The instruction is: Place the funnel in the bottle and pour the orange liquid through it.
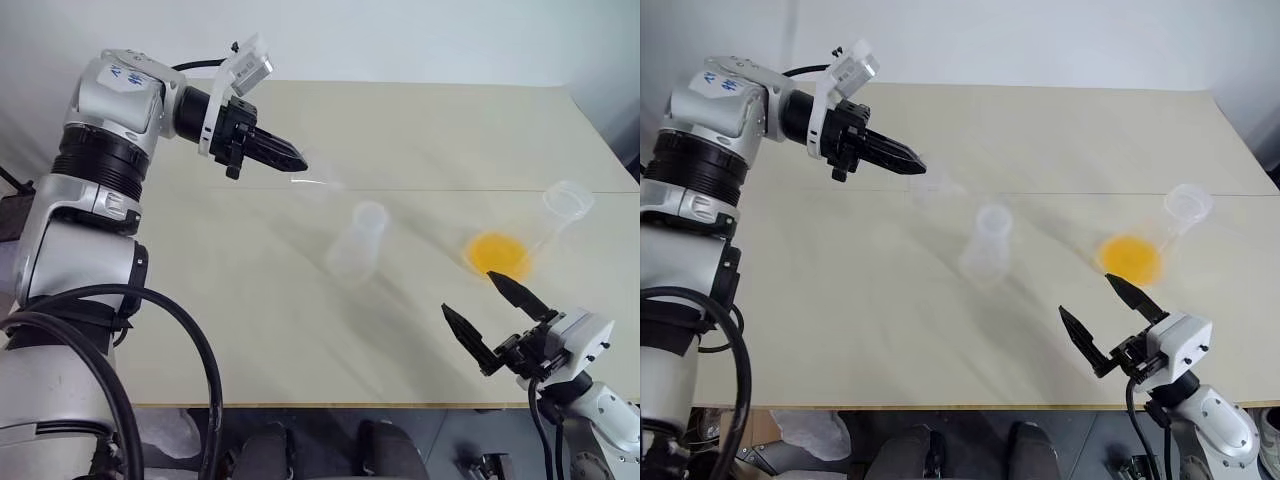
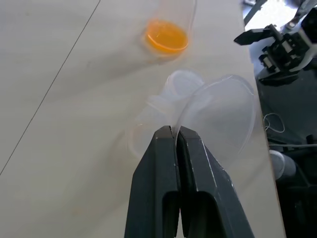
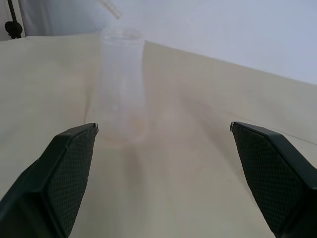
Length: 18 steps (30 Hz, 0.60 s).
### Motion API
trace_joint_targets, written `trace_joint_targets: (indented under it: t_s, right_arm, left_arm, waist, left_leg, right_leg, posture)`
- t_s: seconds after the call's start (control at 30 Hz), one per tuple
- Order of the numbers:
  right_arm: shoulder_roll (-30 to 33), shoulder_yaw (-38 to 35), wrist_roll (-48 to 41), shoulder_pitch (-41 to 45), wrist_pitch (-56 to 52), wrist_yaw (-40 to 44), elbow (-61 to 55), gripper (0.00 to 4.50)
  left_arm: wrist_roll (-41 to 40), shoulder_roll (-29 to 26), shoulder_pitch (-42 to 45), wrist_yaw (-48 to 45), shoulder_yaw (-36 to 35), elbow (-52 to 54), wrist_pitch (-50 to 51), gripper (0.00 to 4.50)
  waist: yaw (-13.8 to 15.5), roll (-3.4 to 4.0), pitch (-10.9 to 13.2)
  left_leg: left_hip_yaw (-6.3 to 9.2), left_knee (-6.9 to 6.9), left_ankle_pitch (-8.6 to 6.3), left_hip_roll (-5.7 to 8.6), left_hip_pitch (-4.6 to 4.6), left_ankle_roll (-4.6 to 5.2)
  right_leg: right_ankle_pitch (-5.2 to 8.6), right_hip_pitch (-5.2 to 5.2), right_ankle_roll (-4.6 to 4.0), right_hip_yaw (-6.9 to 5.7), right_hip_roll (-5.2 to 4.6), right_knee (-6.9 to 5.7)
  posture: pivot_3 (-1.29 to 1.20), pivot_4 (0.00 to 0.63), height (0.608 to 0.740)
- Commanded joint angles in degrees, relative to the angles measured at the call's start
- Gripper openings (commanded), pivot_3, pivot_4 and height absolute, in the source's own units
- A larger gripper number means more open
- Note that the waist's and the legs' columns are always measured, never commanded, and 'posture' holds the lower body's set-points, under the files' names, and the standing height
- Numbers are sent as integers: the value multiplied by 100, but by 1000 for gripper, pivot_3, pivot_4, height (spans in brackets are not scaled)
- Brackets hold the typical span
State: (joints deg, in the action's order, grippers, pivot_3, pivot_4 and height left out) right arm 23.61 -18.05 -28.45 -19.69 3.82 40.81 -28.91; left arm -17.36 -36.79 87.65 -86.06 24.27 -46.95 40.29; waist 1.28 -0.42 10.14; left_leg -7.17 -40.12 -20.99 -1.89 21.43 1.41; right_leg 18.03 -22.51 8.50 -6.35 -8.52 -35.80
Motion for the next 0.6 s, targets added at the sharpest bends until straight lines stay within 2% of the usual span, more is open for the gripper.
trace_joint_targets:
  t_s: [0.03, 0.37, 0.6]
  right_arm:
    - [27, 7, -59, -18, 74, 26, -57, 4500]
    - [-23, 69, -9, -95, 104, -30, -108, 4500]
    - [-26, 28, -2, -197, 168, -97, -174, 4500]
  left_arm:
    - [-334, -98, 149, -644, 159, 377, 94, 46]
    - [-479, 96, 157, -644, 637, 412, -5, 46]
    - [-250, 516, 269, -644, 867, 176, -170, 46]
  waist:
    - [-4, 0, 0]
    - [2, 0, 0]
    - [3, 0, 0]
  left_leg:
    - [8, 0, 0, 0, 0, 0]
    - [11, -1, 0, 1, 0, 1]
    - [10, -2, 0, 1, 1, 1]
  right_leg:
    - [0, 0, 0, 0, 0, 0]
    - [0, 0, 0, 0, 0, -2]
    - [0, 1, 0, 0, 0, -1]
  posture:
    - [0, 150, 740]
    - [0, 150, 740]
    - [0, 150, 740]
